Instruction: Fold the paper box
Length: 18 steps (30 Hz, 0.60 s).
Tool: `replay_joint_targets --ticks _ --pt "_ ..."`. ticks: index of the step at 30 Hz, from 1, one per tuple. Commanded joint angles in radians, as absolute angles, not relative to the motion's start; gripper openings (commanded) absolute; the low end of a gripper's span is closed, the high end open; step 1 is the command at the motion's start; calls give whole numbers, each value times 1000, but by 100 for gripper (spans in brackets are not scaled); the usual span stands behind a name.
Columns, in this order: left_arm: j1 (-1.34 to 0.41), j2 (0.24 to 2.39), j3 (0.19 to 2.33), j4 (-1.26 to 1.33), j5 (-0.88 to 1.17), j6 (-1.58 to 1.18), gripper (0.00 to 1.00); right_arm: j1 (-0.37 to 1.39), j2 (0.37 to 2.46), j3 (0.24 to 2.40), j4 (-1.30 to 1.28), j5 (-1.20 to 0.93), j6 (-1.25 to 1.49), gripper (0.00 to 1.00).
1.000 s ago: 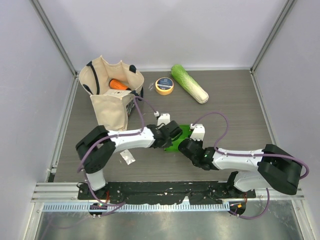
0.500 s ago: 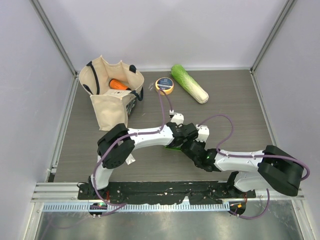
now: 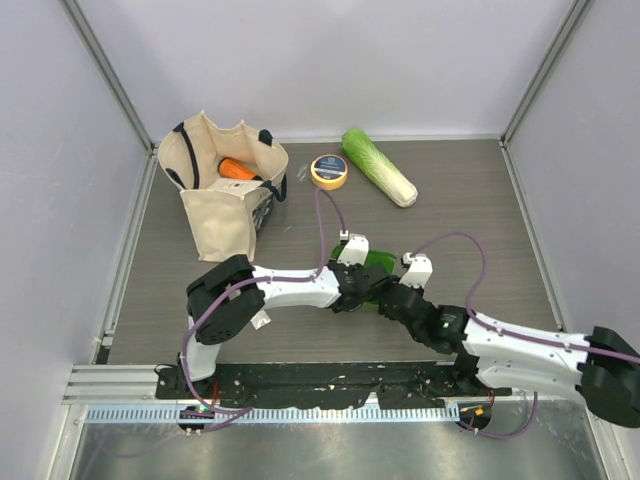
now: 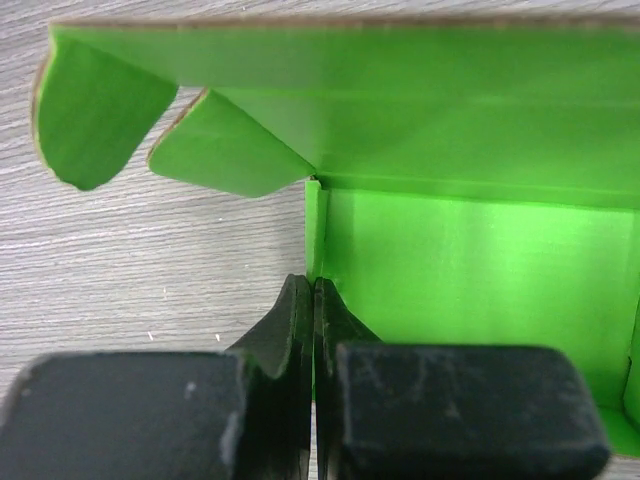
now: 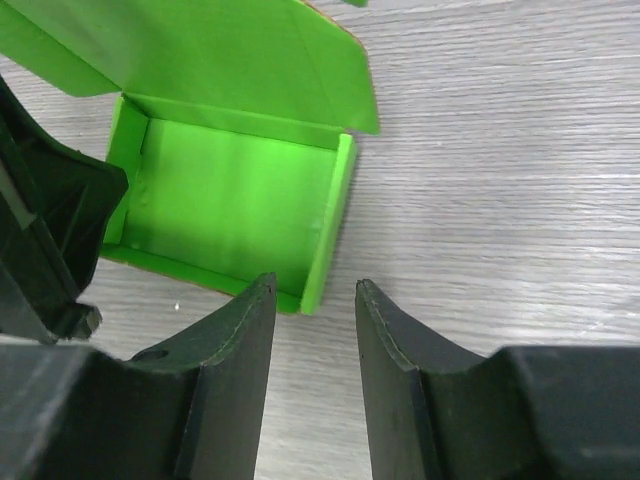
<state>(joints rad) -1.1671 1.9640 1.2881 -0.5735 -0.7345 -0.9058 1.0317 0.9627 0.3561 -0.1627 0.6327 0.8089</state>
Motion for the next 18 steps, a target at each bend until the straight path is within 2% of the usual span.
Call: replay_joint_targets --ticks 1,9,12,18 --pt "-1173 2074 1216 -646 -643 -914 0 1032 781 386 -182 686 782 43" --pt "-1164 2143 1282 -715 -603 -913 0 1034 652 541 -647 942 1000 41" --pt "-1160 2192 1308 -724 -562 -900 0 1034 627 593 -728 1002 1028 41" --pt "-1155 2229 1332 -687 -514 -862 0 1034 539 617 -735 1038 971 41"
